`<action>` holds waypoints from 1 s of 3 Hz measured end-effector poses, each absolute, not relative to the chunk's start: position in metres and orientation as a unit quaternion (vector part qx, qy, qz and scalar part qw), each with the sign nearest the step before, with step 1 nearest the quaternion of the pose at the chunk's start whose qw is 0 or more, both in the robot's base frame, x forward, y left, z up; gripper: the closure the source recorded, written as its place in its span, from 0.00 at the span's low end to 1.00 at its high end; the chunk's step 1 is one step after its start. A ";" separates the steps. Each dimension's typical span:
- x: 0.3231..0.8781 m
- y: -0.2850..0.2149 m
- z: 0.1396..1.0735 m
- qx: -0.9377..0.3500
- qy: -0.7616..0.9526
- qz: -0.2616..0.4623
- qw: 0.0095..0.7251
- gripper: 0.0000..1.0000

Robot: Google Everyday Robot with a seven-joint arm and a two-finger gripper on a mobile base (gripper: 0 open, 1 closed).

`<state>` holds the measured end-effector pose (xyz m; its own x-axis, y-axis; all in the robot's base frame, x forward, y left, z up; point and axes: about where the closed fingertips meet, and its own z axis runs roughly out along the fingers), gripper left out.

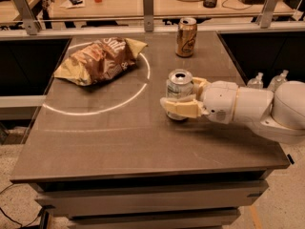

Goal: Pick 7up can

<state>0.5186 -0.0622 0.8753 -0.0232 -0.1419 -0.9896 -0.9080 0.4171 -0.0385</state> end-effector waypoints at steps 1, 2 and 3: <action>0.522 -0.056 0.898 -0.429 0.613 0.357 0.559 0.85; 0.529 -0.048 0.936 -0.448 0.605 0.377 0.540 1.00; 0.530 -0.048 0.937 -0.447 0.606 0.379 0.537 1.00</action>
Offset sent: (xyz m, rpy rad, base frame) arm 0.0136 0.0103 0.0717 0.0365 -0.0155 0.1253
